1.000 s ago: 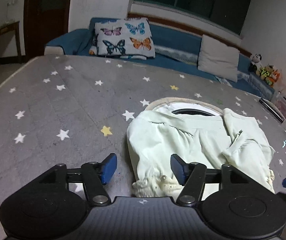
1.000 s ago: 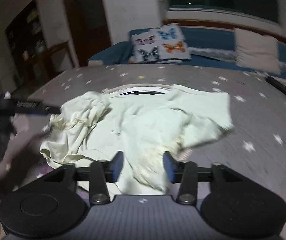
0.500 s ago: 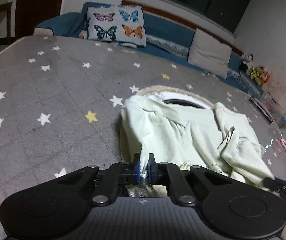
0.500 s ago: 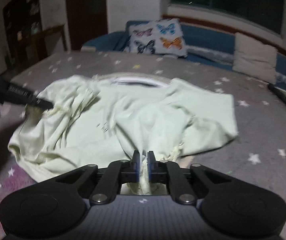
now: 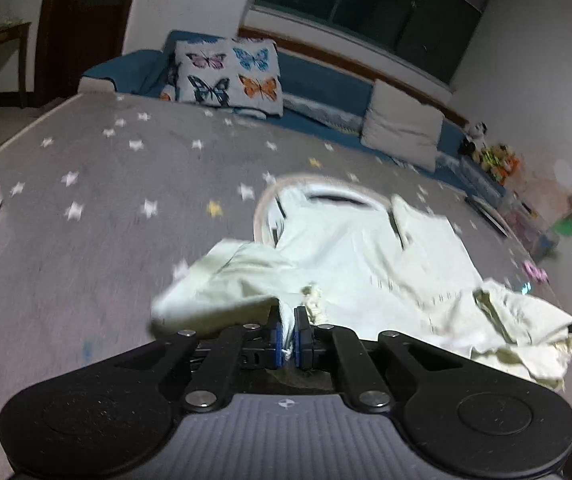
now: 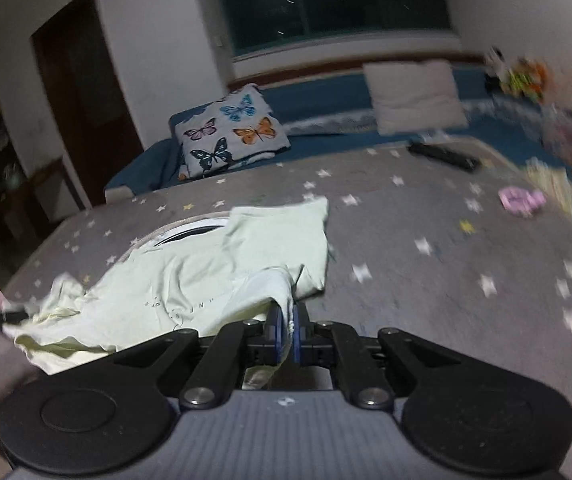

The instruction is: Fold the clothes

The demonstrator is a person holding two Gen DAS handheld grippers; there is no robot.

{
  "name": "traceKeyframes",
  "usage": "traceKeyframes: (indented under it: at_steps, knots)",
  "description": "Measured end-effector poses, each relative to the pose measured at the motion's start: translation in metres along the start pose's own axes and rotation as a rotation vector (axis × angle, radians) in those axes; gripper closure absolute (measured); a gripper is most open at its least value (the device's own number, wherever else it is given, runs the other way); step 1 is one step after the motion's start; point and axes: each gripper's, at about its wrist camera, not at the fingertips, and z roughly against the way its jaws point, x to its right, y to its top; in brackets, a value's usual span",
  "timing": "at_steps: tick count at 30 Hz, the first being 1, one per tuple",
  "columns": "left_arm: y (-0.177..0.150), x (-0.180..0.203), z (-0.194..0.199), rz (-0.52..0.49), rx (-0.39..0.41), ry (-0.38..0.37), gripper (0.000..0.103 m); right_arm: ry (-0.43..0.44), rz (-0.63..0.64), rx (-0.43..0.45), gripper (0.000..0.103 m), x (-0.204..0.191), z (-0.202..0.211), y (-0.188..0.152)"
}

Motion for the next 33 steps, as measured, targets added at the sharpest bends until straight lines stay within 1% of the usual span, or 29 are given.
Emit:
traceKeyframes:
  at_steps: [3,4,6,9,10,11,12,13,14,16,18,20,23,26,28,30,33]
  knots:
    - [-0.025,0.002,0.005,-0.021,-0.066,0.0,0.097,-0.028,-0.021,-0.045,0.096,0.011,0.007,-0.018]
    - [-0.031,0.003,0.004,-0.03,-0.091,0.0,0.097,-0.043,-0.009,-0.07,0.091,0.012,0.006,-0.025]
    - [-0.038,0.004,0.004,-0.044,-0.115,0.006,0.096,-0.069,0.027,-0.108,0.089,0.011,0.003,-0.036]
    - [-0.045,0.002,0.008,-0.06,-0.133,0.016,0.095,-0.1,0.106,-0.119,0.087,0.002,0.004,-0.044]
    - [-0.044,0.001,0.012,-0.067,-0.124,0.021,0.093,-0.102,0.131,-0.117,0.082,-0.001,0.006,-0.044]
    - [-0.043,0.001,0.016,-0.074,-0.114,0.026,0.088,-0.098,0.152,-0.109,0.078,-0.004,0.007,-0.044]
    - [-0.041,0.001,0.02,-0.081,-0.102,0.032,0.084,-0.095,0.171,-0.1,0.067,-0.007,0.008,-0.043]
    - [-0.038,0.001,0.024,-0.089,-0.087,0.041,0.075,-0.099,0.203,-0.086,0.066,-0.011,0.01,-0.042]
    - [-0.035,0.002,0.027,-0.097,-0.071,0.05,0.068,-0.107,0.243,-0.07,0.066,-0.017,0.011,-0.042]
    - [-0.031,0.003,0.031,-0.109,-0.044,0.064,0.063,-0.12,0.316,-0.05,0.065,-0.028,0.012,-0.043]
    - [-0.023,0.003,0.029,-0.109,-0.03,0.071,0.062,-0.098,0.372,-0.063,0.065,-0.038,0.008,-0.044]
    - [-0.018,0.004,0.025,-0.104,-0.021,0.072,0.058,-0.052,0.412,-0.107,0.065,-0.046,-0.002,-0.049]
    - [-0.01,0.009,0.016,-0.106,-0.009,0.069,0.055,-0.008,0.482,-0.172,0.065,-0.059,-0.022,-0.061]
    - [0.0,0.015,0.004,-0.117,0.003,0.066,0.055,-0.002,0.531,-0.204,0.065,-0.066,-0.04,-0.071]
    - [0.008,0.021,-0.006,-0.126,0.009,0.062,0.055,-0.019,0.567,-0.197,0.066,-0.07,-0.048,-0.075]
    - [0.016,0.026,-0.017,-0.135,0.01,0.057,0.055,-0.032,0.585,-0.189,0.069,-0.07,-0.052,-0.077]
    - [0.026,0.032,-0.035,-0.15,0.007,0.058,0.055,-0.036,0.557,-0.182,0.094,-0.064,-0.052,-0.073]
